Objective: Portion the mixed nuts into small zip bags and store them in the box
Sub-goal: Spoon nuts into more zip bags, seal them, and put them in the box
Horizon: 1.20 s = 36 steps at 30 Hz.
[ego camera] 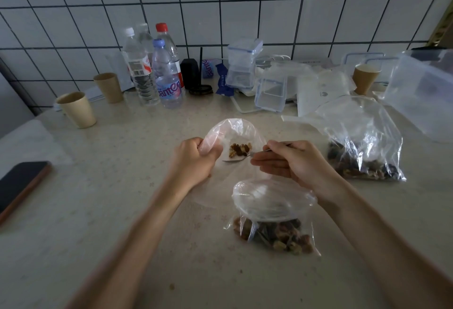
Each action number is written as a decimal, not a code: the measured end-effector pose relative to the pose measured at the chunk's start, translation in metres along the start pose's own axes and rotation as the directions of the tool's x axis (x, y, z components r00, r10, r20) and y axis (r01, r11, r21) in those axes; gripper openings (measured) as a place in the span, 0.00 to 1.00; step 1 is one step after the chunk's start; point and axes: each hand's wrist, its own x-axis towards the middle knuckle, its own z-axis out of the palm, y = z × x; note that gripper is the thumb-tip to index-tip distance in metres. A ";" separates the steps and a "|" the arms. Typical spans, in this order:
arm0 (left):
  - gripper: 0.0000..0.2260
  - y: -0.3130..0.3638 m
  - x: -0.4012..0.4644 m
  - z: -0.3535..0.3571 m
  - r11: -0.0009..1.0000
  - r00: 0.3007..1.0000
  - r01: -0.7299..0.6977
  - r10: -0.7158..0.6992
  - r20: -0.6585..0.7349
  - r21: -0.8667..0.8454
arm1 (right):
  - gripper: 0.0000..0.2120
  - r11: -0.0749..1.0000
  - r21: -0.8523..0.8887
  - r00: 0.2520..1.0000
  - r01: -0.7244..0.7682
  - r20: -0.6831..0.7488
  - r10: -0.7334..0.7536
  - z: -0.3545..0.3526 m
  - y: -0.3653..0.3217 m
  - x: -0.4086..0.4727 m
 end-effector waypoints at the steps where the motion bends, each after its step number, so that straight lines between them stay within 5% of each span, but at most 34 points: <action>1: 0.20 0.000 -0.001 0.001 1.000 1.000 0.007 -0.007 0.012 0.005 | 0.14 1.000 0.000 1.000 -0.011 0.006 0.011 0.001 0.000 0.001; 14: 0.19 0.001 -0.002 0.003 0.995 0.996 0.089 -0.088 0.035 -0.051 | 0.10 0.999 0.000 0.971 0.045 -0.237 -0.044 0.014 -0.004 0.000; 22: 0.18 -0.001 -0.001 0.002 0.988 0.993 0.113 -0.108 0.046 -0.106 | 0.10 0.999 0.009 0.981 0.048 -0.190 -0.045 0.010 -0.001 0.001; 29: 0.15 -0.005 -0.001 0.006 0.997 0.999 -0.019 0.021 -0.031 0.077 | 0.08 0.999 -0.027 0.993 0.021 -0.113 -0.024 0.005 0.004 0.008; 36: 0.26 0.001 0.000 0.013 0.997 0.997 -0.073 0.074 0.016 -0.032 | 0.09 1.000 -0.019 0.998 -0.006 -0.070 0.005 0.003 0.004 0.014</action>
